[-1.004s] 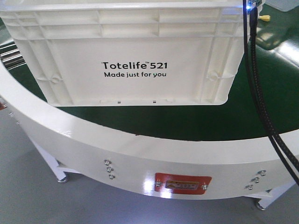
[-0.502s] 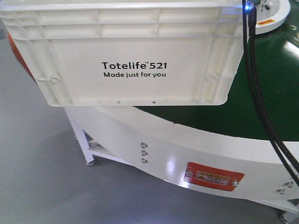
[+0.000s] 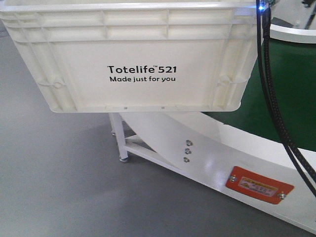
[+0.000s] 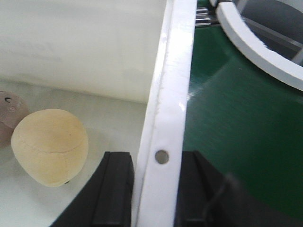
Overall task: Place moving items into box and shelve
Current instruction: 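Carry the crate with both grippers while driving away from the conveyor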
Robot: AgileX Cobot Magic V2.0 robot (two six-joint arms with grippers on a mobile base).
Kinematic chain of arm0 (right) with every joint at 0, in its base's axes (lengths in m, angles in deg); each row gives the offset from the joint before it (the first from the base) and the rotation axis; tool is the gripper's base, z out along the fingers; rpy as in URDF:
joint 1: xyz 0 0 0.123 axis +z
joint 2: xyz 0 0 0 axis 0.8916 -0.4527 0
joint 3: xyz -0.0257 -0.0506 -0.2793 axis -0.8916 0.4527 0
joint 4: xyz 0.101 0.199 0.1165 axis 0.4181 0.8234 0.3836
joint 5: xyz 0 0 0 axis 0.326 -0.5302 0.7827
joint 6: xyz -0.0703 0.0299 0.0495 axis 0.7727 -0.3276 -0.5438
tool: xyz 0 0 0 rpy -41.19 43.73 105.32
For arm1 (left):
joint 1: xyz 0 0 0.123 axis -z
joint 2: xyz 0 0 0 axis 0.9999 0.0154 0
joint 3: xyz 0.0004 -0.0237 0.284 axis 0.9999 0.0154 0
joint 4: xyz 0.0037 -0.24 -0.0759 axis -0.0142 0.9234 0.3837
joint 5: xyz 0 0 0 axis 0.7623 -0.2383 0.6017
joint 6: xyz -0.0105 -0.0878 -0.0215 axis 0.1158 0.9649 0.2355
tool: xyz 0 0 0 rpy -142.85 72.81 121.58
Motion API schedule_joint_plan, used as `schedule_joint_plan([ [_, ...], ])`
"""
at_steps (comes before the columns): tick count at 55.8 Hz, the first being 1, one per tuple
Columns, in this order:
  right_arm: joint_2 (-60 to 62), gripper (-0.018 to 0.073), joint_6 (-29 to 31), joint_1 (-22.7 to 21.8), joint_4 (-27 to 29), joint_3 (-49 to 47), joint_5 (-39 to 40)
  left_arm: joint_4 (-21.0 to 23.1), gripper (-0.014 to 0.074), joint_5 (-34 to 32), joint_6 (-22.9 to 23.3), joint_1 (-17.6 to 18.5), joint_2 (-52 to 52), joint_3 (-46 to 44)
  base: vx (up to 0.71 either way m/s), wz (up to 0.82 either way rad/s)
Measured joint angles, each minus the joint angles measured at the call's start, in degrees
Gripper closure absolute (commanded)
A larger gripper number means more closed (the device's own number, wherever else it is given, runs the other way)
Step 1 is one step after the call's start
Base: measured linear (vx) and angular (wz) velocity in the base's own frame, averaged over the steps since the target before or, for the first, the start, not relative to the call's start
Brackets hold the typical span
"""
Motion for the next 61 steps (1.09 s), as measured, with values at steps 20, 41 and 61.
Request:
schedule_joint_plan([
  [20,0.0,0.0564,0.0,0.0,-0.1,0.0,0.0,0.0,0.0597,0.0,0.0,0.0,0.0,0.0,-0.07,0.41],
  [41,0.0,0.0564,0.0,0.0,-0.1,0.0,0.0,0.0,0.0597,0.0,0.0,0.0,0.0,0.0,-0.04,0.55],
  [61,0.0,0.0564,0.0,0.0,-0.1,0.0,0.0,0.0,0.0597,0.0,0.0,0.0,0.0,0.0,0.04,0.53],
])
